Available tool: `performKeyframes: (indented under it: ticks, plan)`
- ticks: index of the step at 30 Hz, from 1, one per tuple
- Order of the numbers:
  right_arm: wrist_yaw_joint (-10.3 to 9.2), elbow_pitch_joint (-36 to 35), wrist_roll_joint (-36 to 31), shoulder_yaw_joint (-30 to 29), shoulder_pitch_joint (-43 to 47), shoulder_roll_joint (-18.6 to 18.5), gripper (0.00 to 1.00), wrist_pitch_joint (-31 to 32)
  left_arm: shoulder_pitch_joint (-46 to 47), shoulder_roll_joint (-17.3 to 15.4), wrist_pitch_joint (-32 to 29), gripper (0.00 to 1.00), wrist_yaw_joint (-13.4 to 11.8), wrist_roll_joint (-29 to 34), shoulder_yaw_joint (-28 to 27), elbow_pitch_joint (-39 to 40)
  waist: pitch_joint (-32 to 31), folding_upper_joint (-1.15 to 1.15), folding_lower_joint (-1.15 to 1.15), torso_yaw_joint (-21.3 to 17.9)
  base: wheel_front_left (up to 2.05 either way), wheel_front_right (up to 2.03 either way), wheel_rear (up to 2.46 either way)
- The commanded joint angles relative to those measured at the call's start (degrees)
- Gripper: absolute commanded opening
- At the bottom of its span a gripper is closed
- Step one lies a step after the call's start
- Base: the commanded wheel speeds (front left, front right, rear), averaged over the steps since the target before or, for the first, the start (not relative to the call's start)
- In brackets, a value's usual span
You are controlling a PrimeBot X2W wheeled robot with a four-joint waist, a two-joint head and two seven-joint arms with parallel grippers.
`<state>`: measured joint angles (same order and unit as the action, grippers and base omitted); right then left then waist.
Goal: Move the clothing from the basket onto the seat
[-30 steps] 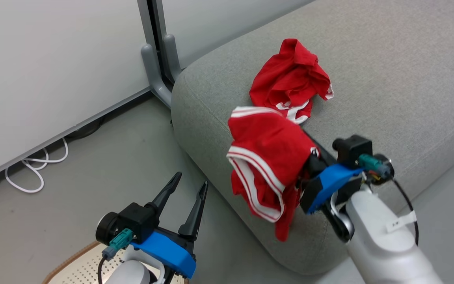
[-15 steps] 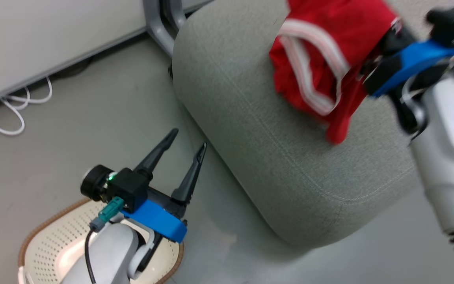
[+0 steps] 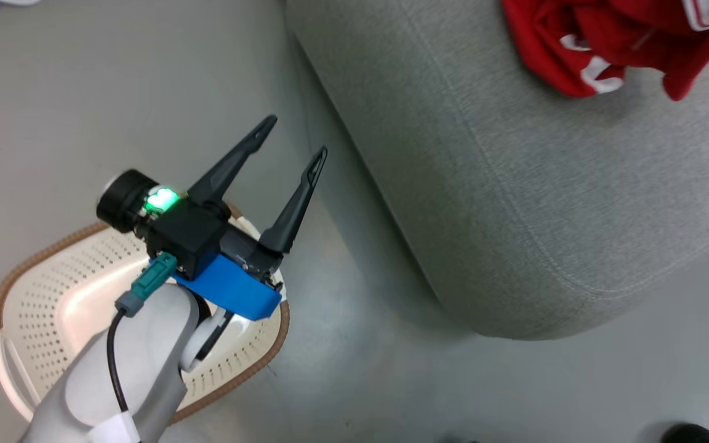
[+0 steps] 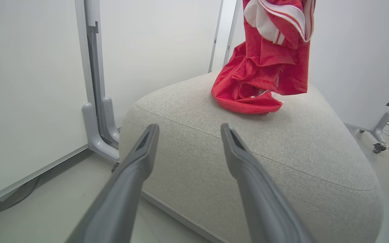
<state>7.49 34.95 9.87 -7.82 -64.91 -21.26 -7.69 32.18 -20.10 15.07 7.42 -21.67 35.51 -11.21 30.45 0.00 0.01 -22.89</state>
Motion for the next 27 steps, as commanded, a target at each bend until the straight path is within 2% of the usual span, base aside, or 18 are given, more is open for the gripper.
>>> performKeyframes:
  ticks: [1,14,19,27]
  plan:
    - [0.00,0.1,-1.2,-1.7,-0.6,-0.1,0.00,-1.0,2.0,-0.9,0.1,1.00,0.1,0.7,-0.3,0.9,4.7,0.00,-0.01,2.0,0.00,0.00,0.00]
    - [0.00,10.2,-5.9,-7.8,1.8,2.7,0.00,-6.3,4.9,-1.8,0.1,1.00,-0.4,3.2,-0.8,5.5,12.8,0.00,-0.01,5.8,0.00,0.00,0.00]
    - [0.00,14.0,-5.6,-9.1,0.5,3.9,0.00,-7.0,4.0,-1.8,0.1,1.00,-0.6,3.4,-1.5,5.4,13.4,0.00,-0.01,6.4,0.00,0.00,0.00]
    - [0.00,16.4,-5.5,-8.8,-0.2,3.1,0.00,-7.4,3.7,-1.2,0.1,1.00,-0.5,3.6,-2.4,4.7,13.1,0.00,-0.01,6.7,0.00,0.00,0.00]
